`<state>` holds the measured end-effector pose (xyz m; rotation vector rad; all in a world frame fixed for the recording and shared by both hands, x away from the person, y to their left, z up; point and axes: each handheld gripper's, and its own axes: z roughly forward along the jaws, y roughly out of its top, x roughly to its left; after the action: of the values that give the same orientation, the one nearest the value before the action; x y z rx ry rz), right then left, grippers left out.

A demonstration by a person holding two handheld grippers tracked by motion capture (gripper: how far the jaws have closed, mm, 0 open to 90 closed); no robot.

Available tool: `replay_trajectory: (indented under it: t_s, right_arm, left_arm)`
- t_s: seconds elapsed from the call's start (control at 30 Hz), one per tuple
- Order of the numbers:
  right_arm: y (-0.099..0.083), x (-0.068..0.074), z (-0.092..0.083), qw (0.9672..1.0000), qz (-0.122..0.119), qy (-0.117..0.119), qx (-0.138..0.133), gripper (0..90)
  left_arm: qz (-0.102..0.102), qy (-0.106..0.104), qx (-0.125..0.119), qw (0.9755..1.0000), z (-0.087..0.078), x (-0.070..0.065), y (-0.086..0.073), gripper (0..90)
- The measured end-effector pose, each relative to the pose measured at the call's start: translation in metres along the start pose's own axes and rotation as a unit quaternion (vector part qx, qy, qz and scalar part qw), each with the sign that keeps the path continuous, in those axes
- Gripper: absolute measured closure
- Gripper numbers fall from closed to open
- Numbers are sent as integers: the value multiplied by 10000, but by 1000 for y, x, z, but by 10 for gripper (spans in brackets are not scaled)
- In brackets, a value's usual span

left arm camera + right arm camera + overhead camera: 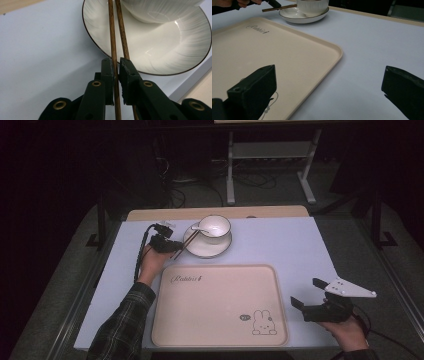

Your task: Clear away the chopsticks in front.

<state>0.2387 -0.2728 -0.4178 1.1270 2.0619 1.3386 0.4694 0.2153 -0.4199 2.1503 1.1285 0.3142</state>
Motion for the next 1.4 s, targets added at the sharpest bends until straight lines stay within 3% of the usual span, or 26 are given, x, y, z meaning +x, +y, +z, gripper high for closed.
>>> replay_trajectory:
  t_s: [0.43, 0.6, 1.07, 1.4]
  right_arm:
    - [0, -1, 0, 10000, 9, -3, -7, 0]
    - [0, 0, 0, 10000, 2, 1, -5, 0]
    - [0, 0, 0, 10000, -4, -5, -13, 0]
    - [0, 0, 0, 10000, -9, -15, 1, 0]
  left_arm:
    - [-56, 15, 93, 9999, 5, 1, -3, 843]
    - [-115, 47, 1, 9999, 0, 2, -3, 848]
    - [-229, 76, -93, 9997, -31, 12, -22, 850]
    - [-243, 126, -192, 9994, -64, 16, -56, 851]
